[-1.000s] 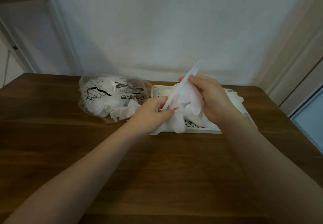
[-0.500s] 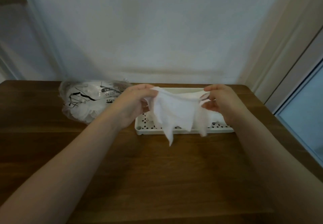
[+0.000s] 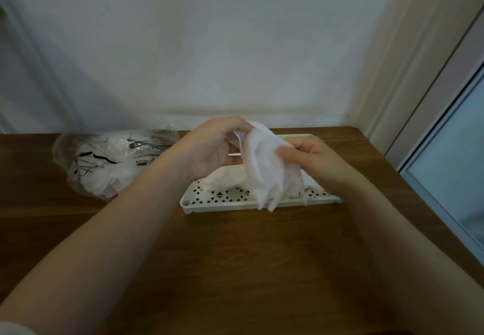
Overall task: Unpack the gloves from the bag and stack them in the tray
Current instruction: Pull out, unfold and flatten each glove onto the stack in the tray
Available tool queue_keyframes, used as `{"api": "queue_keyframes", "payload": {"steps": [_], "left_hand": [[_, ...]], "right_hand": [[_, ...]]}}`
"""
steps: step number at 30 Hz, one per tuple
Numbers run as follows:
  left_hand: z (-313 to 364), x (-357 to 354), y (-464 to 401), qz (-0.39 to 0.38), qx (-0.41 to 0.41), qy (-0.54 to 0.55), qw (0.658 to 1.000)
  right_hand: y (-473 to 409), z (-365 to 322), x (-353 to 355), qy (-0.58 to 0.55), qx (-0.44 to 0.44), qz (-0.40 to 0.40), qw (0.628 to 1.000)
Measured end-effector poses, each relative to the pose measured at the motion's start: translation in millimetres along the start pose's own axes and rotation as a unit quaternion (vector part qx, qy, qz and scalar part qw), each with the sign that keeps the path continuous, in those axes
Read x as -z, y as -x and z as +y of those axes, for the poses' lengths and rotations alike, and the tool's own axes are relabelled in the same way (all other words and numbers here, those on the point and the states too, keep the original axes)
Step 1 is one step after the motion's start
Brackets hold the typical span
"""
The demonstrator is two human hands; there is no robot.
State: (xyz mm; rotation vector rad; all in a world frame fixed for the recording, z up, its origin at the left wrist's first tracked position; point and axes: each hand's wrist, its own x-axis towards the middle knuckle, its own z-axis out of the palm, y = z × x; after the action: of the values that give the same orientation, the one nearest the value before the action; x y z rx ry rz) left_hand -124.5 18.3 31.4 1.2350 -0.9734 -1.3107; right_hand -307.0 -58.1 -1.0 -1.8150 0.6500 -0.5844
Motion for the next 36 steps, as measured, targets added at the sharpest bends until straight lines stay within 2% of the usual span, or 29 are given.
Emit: {"api": "queue_keyframes", "payload": {"steps": [6,8,10,12,13,15,20,25,28,30,32,34,36], "left_hand": [[-7.4,-2.8,-15.2,-0.015,0.047,-0.026,0.998],[-9.5,-1.2,-21.2,-0.004,0.055,-0.083,0.995],[-11.8,3.4,-27.4,0.043,0.059,-0.184,0.98],[-16.1,9.5,-34.1,0.093,0.061,-0.26,0.959],[-19.2,12.5,-37.5,0.108,0.061,-0.291,0.949],[-25.5,17.7,-42.8,0.124,0.055,-0.359,0.923],[-32.7,35.1,-53.0,0.149,0.031,-0.478,0.865],[-30.3,48.2,-62.4,0.176,0.007,-0.532,0.828],[-33.5,50.5,-65.5,0.187,0.019,-0.576,0.795],[-36.0,47.2,-62.4,0.214,-0.019,-0.632,0.745],[-36.2,35.5,-54.0,0.236,-0.119,-0.661,0.702],[-36.5,15.6,-45.7,0.185,-0.21,-0.669,0.689],[-42.4,-4.1,-41.9,0.083,-0.24,-0.674,0.694]], "right_hand": [[4.9,-10.6,46.0,0.033,-0.048,0.023,0.998],[-2.7,-16.8,58.5,0.033,-0.054,0.012,0.998],[-17.1,-16.8,64.3,0.165,-0.076,-0.018,0.983],[-34.9,-8.4,63.4,0.339,-0.101,-0.075,0.932],[-43.6,-2.7,60.4,0.398,-0.112,-0.098,0.905],[-55.8,6.2,53.6,0.455,-0.12,-0.105,0.876],[-76.5,17.4,51.8,0.487,-0.13,-0.038,0.863],[-86.3,21.9,47.6,0.502,-0.101,-0.006,0.859],[-87.0,26.1,42.3,0.459,-0.072,-0.026,0.885],[-83.0,26.8,39.2,0.436,-0.09,-0.064,0.893],[-80.2,29.6,37.5,0.464,-0.093,-0.081,0.877],[-79.8,32.3,35.1,0.496,-0.082,-0.075,0.861],[-81.5,32.2,31.9,0.51,-0.081,-0.066,0.854]]}}
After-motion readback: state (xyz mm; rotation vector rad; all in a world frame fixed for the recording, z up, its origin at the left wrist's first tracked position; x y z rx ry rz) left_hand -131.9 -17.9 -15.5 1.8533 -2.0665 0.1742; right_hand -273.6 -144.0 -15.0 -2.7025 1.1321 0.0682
